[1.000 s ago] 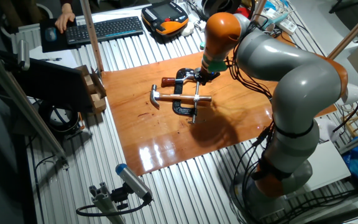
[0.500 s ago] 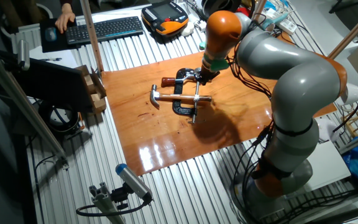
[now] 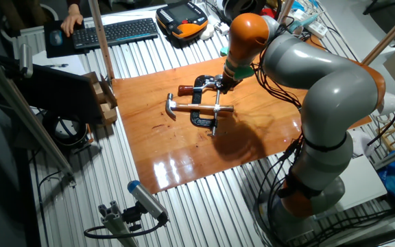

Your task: Pull up the lever

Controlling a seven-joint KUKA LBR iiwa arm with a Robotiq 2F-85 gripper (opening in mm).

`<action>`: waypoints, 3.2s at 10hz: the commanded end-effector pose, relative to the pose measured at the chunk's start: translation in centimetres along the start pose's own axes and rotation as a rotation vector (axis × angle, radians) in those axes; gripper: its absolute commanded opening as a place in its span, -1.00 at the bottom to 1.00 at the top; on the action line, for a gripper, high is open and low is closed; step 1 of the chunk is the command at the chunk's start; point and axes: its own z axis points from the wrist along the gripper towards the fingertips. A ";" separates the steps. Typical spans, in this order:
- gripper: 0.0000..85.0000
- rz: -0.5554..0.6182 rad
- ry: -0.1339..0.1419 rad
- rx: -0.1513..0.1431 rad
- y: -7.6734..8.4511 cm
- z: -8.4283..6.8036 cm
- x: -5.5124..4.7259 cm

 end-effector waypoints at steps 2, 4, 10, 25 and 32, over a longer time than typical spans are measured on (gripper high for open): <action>-1.00 0.023 -0.001 0.003 0.6 0.3 -0.2; -1.00 0.117 -0.001 0.001 2.9 0.4 -0.9; -1.00 0.287 -0.019 0.028 9.0 1.7 -4.1; -1.00 0.130 -0.006 -0.020 10.1 5.4 -7.5; -1.00 0.208 -0.070 -0.005 10.1 5.4 -7.5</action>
